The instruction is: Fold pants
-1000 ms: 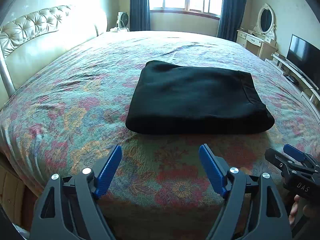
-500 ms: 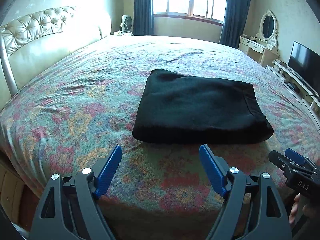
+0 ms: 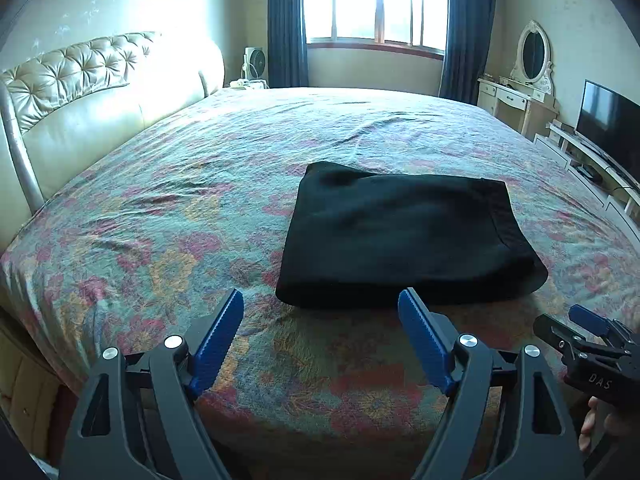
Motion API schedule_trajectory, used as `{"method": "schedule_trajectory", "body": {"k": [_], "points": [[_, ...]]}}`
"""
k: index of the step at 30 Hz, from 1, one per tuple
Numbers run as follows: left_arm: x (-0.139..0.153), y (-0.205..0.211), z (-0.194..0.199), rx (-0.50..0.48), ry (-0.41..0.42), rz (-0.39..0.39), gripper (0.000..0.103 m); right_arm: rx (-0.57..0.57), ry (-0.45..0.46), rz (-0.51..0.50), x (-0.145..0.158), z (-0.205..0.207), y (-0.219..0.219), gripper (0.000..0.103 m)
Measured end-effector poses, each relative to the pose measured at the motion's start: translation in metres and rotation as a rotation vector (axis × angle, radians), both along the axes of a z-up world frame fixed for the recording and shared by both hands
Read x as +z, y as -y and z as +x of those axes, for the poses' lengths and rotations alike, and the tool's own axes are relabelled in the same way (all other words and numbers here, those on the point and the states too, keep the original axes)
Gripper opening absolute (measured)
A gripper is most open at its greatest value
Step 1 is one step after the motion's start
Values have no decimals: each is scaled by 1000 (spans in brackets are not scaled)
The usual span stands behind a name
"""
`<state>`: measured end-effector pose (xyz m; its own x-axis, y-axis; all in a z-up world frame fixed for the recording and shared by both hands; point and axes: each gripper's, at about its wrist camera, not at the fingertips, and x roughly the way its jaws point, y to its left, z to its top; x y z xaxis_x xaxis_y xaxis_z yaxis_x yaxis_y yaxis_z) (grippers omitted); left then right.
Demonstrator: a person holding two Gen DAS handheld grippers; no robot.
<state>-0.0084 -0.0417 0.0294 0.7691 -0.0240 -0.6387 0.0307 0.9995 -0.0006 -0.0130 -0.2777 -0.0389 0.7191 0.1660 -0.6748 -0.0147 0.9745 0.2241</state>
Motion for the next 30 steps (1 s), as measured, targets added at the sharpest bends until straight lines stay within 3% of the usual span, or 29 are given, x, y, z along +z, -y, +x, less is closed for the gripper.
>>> {"method": "schedule_trajectory", "body": {"k": [2, 3, 4, 16, 30], "points": [[2, 0, 0, 11, 7, -1, 79, 0, -1, 5, 0, 0, 1, 93], [2, 0, 0, 18, 7, 7, 89, 1, -1, 7, 0, 0, 1, 93], [3, 1, 0, 28, 13, 16, 90, 3, -2, 7, 0, 0, 0, 93], [8, 2, -6, 19, 51, 22, 90, 10, -15, 20, -4, 2, -1, 93], [5, -4, -14, 115, 64, -14, 90, 21, -34, 25, -10, 3, -5, 93]]}}
